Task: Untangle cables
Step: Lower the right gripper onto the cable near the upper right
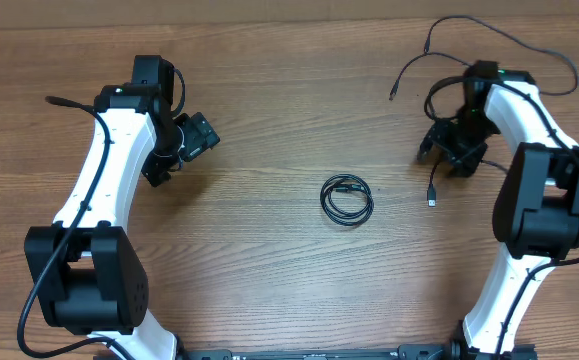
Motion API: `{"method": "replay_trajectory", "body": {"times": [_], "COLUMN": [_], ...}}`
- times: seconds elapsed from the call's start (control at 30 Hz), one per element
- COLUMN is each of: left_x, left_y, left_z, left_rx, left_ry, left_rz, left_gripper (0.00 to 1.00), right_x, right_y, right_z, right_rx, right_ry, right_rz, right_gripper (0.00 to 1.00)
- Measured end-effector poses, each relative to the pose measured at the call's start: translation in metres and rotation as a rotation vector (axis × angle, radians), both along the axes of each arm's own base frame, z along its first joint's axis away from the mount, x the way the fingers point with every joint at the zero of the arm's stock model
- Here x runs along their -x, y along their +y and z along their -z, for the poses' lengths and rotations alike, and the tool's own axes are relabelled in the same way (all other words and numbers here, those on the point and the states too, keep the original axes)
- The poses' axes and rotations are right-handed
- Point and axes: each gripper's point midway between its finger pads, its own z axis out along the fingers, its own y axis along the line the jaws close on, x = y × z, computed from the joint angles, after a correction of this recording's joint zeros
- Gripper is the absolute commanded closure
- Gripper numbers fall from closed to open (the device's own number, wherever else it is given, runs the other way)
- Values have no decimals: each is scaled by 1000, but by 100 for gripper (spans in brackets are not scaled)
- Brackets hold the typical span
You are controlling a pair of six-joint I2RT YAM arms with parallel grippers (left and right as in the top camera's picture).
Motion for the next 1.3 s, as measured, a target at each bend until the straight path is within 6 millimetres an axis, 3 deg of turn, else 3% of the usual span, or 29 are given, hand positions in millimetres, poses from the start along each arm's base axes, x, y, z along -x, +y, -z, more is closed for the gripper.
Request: {"method": "replay_trajectory", "body": {"times": [0.17, 0.37, 0.6, 0.83, 1.03, 1.3], "left_x": [0, -1, -2, -1, -1, -1], "left_y": [0, 0, 0, 0, 0, 0], "left_z": [0, 0, 0, 0, 0, 0], "left_rx": [0, 0, 0, 0, 0, 0], "left_ry": [-2, -3, -7, -6, -6, -6], "left_rz": [0, 0, 0, 0, 0, 0], "left_gripper": [0, 0, 0, 0, 1, 0], "right_x": [-2, 0, -7, -8, -10, -20], "right_y": [0, -3, -4, -5, -5, 9], "right_z": [1, 3, 4, 11, 12, 7], "right_rx": [16, 38, 43, 43, 47, -45], "right_ry": [-4, 7, -22, -15, -25, -48], "right_rz": [11, 32, 31, 32, 30, 44], "right_gripper": [45, 65, 64, 70, 95, 96]}}
